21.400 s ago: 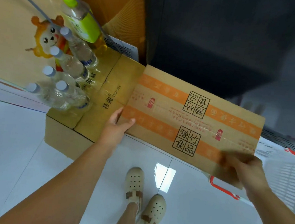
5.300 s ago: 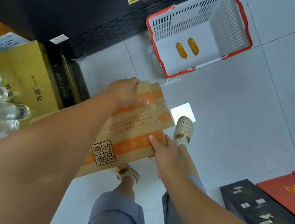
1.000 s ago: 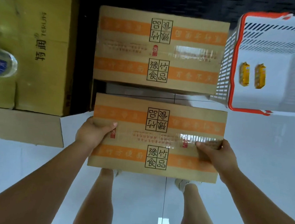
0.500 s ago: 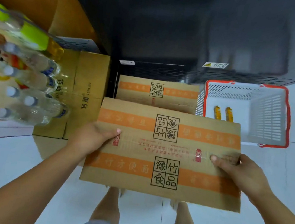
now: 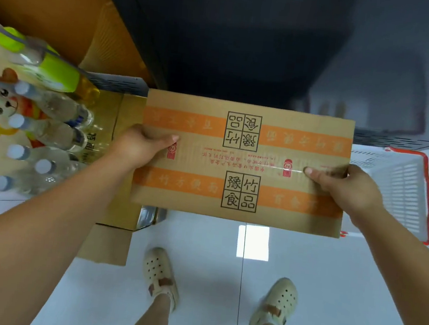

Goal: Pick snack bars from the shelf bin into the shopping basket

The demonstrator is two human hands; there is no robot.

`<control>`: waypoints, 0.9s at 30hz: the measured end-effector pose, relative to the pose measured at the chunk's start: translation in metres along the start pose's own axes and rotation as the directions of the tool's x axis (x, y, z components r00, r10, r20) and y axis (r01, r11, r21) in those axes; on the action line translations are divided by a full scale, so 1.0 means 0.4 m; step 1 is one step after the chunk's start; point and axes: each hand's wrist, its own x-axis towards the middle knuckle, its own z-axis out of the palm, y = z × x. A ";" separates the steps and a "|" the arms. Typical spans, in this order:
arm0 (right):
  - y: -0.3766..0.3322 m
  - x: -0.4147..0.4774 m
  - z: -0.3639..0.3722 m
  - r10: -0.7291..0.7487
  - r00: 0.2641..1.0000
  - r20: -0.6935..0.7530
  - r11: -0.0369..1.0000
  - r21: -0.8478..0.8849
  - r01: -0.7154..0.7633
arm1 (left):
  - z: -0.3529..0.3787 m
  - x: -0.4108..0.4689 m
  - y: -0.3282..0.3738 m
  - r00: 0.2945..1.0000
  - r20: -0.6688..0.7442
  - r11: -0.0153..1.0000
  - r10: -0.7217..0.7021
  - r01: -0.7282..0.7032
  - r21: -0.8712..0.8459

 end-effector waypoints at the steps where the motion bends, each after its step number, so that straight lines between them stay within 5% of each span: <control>1: 0.000 0.014 0.015 0.006 1.000 -0.003 1.000 -0.003 -0.006 | 0.009 0.014 -0.005 1.000 -0.003 1.000 -0.007 0.007 -0.020; 7: 0.020 0.064 0.075 0.044 0.998 -0.053 0.998 -0.044 -0.046 | 0.071 0.048 -0.050 0.999 -0.040 0.998 0.016 -0.018 -0.061; 16: 0.040 0.070 0.091 -0.046 0.996 0.071 0.958 0.287 0.024 | 0.097 0.064 -0.047 1.000 -0.002 0.961 0.017 -0.017 -0.276; 27: 0.033 0.097 0.093 -0.064 0.997 0.042 0.925 0.378 0.044 | 0.087 0.068 -0.022 0.999 0.028 0.929 0.032 -0.019 -0.371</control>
